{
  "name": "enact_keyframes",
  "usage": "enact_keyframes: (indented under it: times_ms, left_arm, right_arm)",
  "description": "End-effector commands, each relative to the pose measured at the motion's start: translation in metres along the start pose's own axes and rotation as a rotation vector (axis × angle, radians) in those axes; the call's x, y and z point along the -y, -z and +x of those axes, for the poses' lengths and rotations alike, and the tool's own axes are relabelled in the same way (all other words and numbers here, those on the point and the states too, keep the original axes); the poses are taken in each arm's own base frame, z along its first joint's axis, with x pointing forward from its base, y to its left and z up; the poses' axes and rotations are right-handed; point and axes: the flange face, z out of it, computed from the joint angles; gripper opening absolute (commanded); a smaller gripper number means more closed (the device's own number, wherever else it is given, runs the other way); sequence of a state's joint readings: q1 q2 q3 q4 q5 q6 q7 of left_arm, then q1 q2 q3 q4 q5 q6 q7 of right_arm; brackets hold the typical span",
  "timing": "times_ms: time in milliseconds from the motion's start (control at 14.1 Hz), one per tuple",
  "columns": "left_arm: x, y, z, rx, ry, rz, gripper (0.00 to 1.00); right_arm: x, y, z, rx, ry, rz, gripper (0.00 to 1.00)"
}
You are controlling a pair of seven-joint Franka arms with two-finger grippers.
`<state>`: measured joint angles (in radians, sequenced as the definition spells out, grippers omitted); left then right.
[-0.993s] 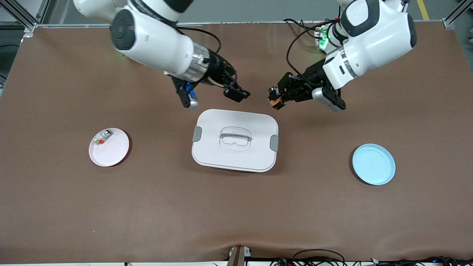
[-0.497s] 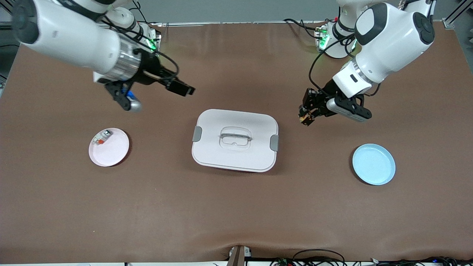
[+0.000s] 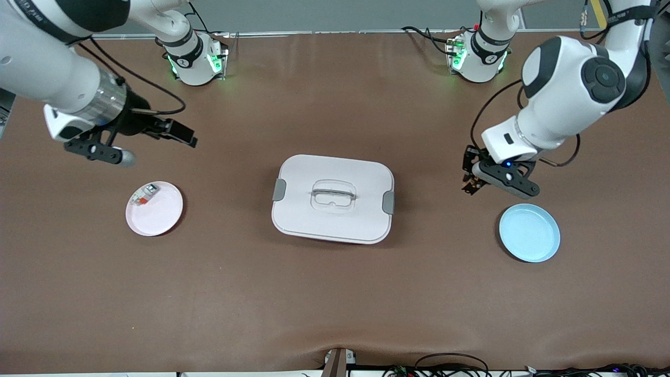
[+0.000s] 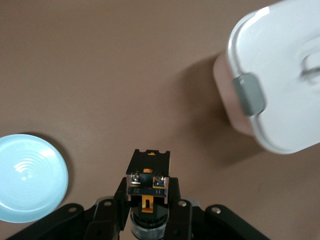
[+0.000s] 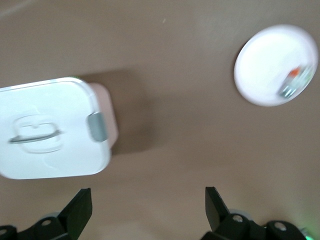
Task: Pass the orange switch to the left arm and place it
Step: 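Open the right gripper and withdraw while the left gripper carries the switch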
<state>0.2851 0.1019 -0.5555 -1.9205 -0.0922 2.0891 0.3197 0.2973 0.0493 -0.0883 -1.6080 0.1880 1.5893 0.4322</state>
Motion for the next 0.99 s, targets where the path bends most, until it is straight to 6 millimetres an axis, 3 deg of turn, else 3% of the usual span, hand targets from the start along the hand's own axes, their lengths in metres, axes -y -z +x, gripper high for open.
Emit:
enact_keyframes:
  times_ms: [0, 284, 497, 851, 922]
  left_arm:
    - [0.038, -0.008, 0.000, 0.063, -0.176, -0.002, 0.00]
    - [0.097, -0.035, -0.014, 0.171, -0.448, 0.063, 0.00]
    - [0.123, -0.057, -0.014, 0.270, -0.608, 0.141, 0.00]
    - [0.150, -0.100, -0.010, 0.365, -0.813, 0.237, 0.00]
    - [0.163, -0.109, -0.016, 0.366, -0.823, 0.228, 0.00]
  right_arm:
    - [-0.038, 0.011, 0.010, -0.060, 0.093, -0.063, 1.00]
    - [-0.084, 0.029, 0.025, -0.093, 0.128, -0.101, 1.00]
    - [-0.112, 0.045, 0.033, -0.110, 0.133, -0.098, 1.00]
    - [-0.113, 0.066, 0.033, -0.152, 0.137, -0.153, 1.00]
    - [-0.112, 0.069, 0.033, -0.160, 0.138, -0.152, 1.00]
